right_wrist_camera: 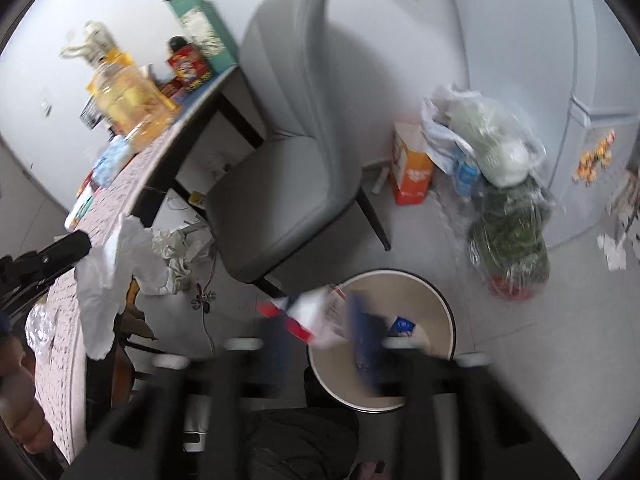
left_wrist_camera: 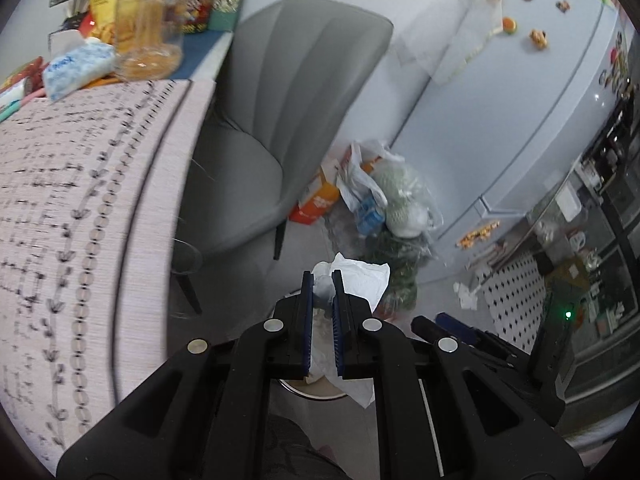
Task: Collect trash
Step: 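Carry tissue and carton over the trash bin and open both tools, then move both tools back over the table toward the plastic bottle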
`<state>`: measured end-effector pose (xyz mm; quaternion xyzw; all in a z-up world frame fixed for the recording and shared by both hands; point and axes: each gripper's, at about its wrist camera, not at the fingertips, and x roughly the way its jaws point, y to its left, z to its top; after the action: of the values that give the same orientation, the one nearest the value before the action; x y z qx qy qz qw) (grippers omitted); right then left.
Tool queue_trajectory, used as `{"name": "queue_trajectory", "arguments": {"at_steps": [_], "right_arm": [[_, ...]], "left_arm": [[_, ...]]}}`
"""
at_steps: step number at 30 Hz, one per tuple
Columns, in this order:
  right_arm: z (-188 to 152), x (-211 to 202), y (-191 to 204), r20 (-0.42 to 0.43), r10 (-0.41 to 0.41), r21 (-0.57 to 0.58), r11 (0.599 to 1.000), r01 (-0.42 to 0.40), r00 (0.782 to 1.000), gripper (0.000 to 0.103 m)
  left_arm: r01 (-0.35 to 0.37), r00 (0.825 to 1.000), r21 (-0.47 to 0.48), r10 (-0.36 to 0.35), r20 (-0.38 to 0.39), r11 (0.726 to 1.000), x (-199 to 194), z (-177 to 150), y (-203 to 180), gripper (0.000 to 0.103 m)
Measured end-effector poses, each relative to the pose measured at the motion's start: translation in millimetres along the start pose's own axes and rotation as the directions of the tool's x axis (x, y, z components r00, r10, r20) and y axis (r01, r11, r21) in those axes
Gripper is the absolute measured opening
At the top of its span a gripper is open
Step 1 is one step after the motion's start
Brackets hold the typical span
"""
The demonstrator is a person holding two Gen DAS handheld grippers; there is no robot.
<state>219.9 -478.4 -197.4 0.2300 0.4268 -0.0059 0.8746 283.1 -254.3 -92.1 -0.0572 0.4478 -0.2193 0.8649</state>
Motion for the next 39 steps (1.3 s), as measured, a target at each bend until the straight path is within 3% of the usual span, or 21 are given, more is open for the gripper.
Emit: {"name": "queue_trajectory", "arguments": {"at_steps": [16, 18, 19, 20, 28, 39], "right_arm": [[-15, -21, -71, 0.014, -0.068, 0.108, 0.992, 0.067, 0.998, 0.059], [-15, -24, -75, 0.02, -0.074, 0.116, 0.991, 0.071, 0.997, 0.059], [-14, -26, -77, 0.022, -0.077, 0.119, 0.99, 0.074, 0.997, 0.059], [-13, -26, -77, 0.024, -0.078, 0.12, 0.99, 0.075, 0.997, 0.059], [-11, -25, -64, 0.024, -0.061, 0.103, 0.993, 0.058, 0.998, 0.059], [-9, -32, -15, 0.041, -0.015, 0.035, 0.999, 0.014, 0.999, 0.077]], "left_arm": [[0.063, 0.99, 0.064, -0.054, -0.134, 0.996, 70, -12, -55, 0.01], [0.079, 0.986, 0.057, -0.07, -0.152, 0.995, 78, -12, -59, 0.029], [0.074, 0.986, 0.055, -0.065, -0.157, 0.996, 81, -12, -59, 0.056], [0.063, 0.988, 0.051, -0.055, -0.146, 0.997, 81, -13, -57, 0.067], [0.012, 0.994, 0.015, -0.01, -0.11, 1.0, 56, -13, -29, 0.09], [-0.06, 0.998, -0.086, 0.063, 0.031, 0.994, -25, -12, 31, 0.097]]}}
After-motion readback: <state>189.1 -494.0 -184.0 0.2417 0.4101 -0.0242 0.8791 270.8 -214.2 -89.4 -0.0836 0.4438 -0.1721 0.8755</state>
